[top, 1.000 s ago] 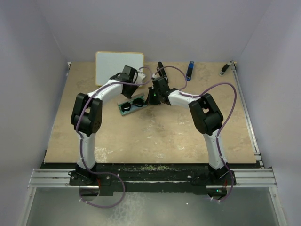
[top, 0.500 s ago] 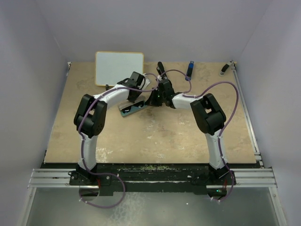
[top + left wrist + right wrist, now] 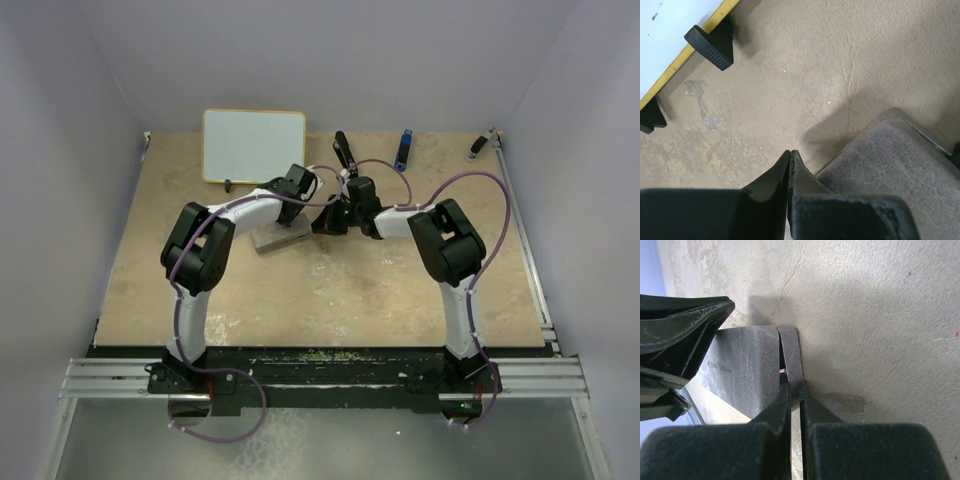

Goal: Organize the sunglasses
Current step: Close the sunglasses case at the center of the board.

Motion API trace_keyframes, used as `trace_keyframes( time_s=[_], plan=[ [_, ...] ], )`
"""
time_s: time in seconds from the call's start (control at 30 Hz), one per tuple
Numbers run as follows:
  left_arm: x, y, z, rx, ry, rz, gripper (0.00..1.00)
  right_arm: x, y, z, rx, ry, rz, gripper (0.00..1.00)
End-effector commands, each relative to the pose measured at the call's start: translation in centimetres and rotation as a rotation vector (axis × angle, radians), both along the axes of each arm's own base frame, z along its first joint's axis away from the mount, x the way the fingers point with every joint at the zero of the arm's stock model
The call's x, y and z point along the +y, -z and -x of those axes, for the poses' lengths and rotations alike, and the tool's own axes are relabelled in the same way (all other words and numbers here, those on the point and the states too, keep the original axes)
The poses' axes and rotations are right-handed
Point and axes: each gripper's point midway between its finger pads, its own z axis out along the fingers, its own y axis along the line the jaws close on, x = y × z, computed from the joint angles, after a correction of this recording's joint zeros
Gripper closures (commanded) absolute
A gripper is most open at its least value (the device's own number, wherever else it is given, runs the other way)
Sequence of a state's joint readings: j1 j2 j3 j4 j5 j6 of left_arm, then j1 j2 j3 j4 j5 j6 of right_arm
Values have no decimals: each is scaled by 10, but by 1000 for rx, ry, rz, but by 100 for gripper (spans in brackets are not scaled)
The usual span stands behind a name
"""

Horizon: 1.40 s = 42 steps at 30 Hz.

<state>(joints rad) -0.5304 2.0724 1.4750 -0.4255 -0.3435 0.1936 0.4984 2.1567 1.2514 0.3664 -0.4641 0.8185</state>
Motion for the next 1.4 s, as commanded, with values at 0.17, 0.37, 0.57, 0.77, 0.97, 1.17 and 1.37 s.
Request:
trace_keyframes(
  time_s=[0.17, 0.37, 0.57, 0.77, 0.97, 1.17, 1.37],
  plan=[
    [-11, 15, 21, 35, -3, 5, 97, -8, 19, 30, 132, -28, -68, 97],
    [-30, -31, 5, -23, 34, 86, 97, -4, 17, 36, 128, -73, -112, 90],
    [-68, -75, 13, 54, 149, 413, 38, -5, 27, 40, 143, -74, -116, 90],
    [-82, -56, 27, 188, 187, 478, 3, -6, 30, 42, 147, -74, -117, 90],
    [-82, -30, 41, 290, 194, 462, 3, -9, 27, 41, 140, -61, -106, 90],
    [-66, -10, 41, 309, 136, 379, 4, -9, 21, 38, 124, -56, -97, 90],
    [-50, 7, 30, 280, 45, 290, 6, -12, 16, 38, 105, -49, -78, 89]
  ],
)
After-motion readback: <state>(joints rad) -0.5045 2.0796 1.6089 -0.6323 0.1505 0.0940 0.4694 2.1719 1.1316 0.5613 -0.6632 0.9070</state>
